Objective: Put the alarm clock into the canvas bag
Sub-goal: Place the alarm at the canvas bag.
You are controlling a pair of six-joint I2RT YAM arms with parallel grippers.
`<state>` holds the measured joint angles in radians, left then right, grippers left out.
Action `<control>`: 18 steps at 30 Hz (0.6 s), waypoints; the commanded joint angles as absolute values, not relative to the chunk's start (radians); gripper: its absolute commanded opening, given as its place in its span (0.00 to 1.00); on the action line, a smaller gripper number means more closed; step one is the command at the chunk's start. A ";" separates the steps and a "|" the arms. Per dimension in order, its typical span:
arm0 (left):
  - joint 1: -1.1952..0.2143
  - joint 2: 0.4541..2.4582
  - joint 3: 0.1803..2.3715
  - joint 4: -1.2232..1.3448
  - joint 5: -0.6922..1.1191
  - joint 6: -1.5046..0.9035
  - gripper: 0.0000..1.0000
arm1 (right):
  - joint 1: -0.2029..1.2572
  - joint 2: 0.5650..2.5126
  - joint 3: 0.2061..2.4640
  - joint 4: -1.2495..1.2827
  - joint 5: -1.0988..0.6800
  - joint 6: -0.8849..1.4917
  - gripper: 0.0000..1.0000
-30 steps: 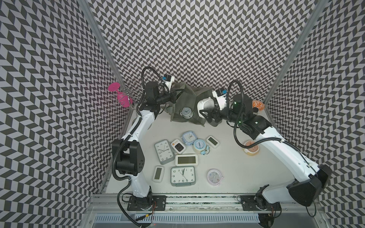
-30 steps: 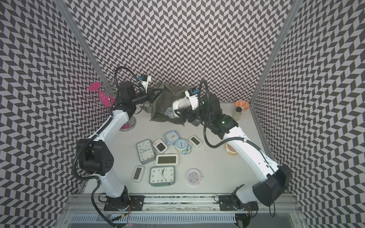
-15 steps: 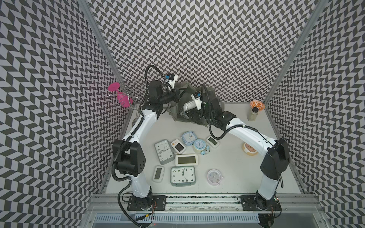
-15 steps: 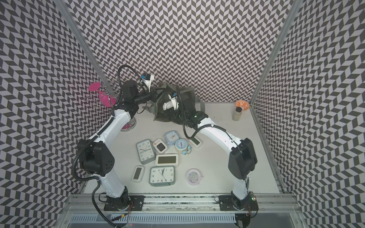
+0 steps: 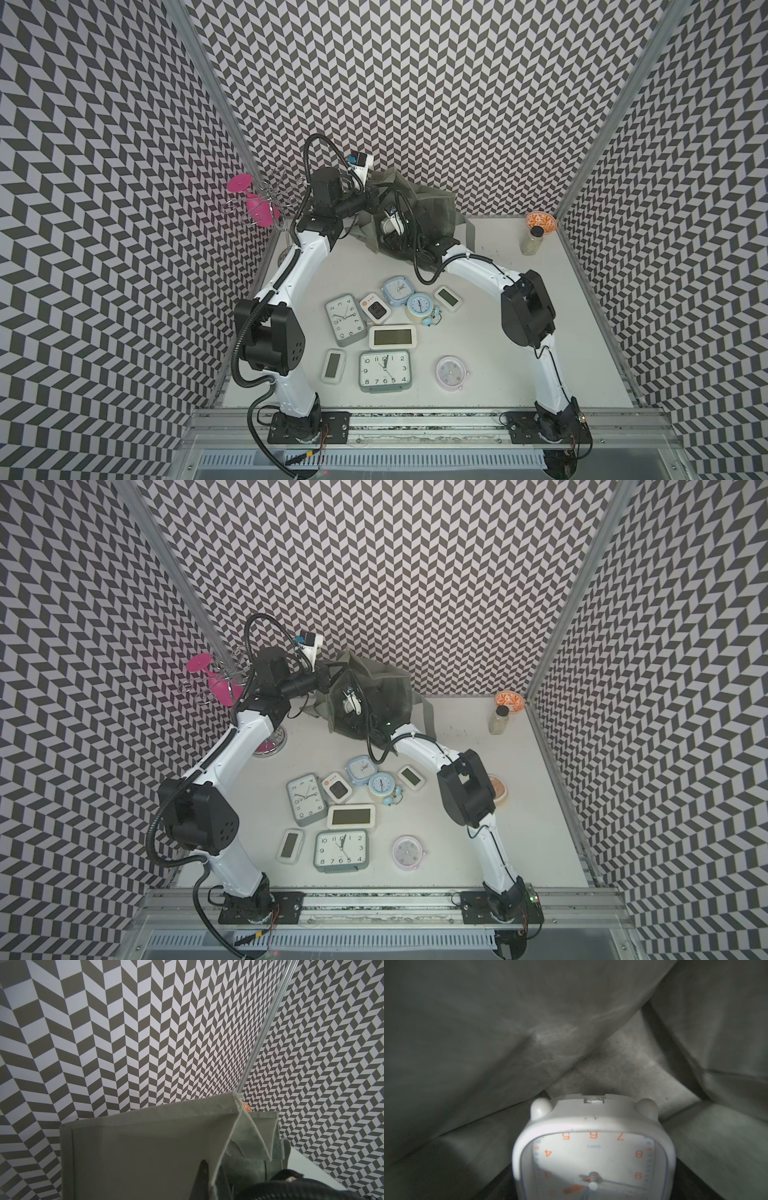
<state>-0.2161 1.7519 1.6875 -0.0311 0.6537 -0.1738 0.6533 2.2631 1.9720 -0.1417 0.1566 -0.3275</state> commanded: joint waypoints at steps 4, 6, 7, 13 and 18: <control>-0.226 1.698 1.708 0.013 0.688 -0.175 0.00 | 0.622 2.406 2.216 -0.186 0.147 -0.358 0.74; -0.226 1.700 1.706 0.012 0.681 -0.173 0.00 | 0.621 2.406 2.225 -0.204 0.153 -0.345 0.89; -0.226 1.699 1.706 0.012 0.680 -0.173 0.00 | 0.621 2.397 2.221 -0.211 0.152 -0.338 0.95; -0.221 1.716 1.703 0.008 0.661 -0.173 0.00 | 0.623 2.229 2.093 -0.237 0.091 -0.270 0.99; -0.209 1.726 1.701 -0.007 0.625 -0.170 0.00 | 0.630 1.971 1.855 -0.216 0.024 -0.222 0.99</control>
<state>-0.2153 1.7500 1.6871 -0.0322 0.6395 -0.1738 0.6212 2.1544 1.9190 -0.2699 0.0784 -0.2676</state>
